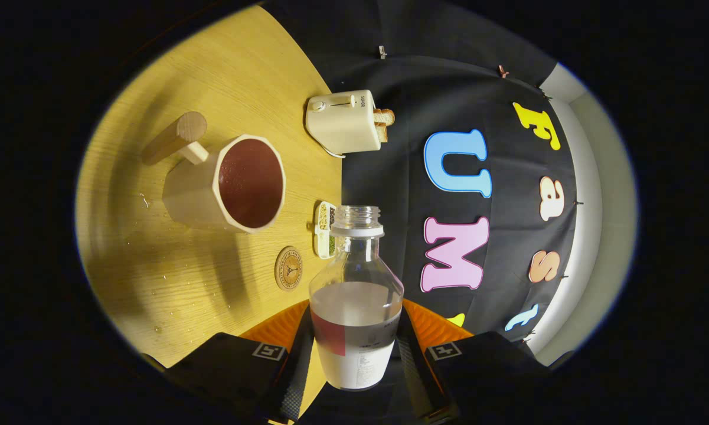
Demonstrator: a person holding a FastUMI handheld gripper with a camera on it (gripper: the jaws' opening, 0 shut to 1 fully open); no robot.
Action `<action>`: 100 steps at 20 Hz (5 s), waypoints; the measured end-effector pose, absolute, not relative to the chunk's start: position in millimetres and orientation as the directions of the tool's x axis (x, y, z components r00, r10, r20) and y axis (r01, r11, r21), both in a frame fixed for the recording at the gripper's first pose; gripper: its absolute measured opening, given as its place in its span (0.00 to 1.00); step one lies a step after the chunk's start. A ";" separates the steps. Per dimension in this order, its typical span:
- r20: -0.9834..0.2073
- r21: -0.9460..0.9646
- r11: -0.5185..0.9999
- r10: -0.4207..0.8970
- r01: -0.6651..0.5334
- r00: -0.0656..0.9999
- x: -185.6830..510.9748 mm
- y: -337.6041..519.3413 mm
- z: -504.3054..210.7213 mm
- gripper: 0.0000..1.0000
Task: Take the bottle from table, then pour the juice into the cup, finally place the bottle on the coaster
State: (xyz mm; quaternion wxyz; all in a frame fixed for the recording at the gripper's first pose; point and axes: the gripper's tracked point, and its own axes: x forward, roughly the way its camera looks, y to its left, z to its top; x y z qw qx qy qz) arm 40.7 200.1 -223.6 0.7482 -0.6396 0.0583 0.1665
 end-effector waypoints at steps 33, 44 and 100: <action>-0.318 -0.945 -0.149 0.218 -0.290 0.923 44.7 217.3 -238.1 0.72; -0.307 -0.946 -0.180 0.241 -0.269 0.921 47.8 221.7 -230.2 0.72; -0.269 -0.903 -0.414 0.334 -0.116 0.903 64.9 228.1 -221.4 0.71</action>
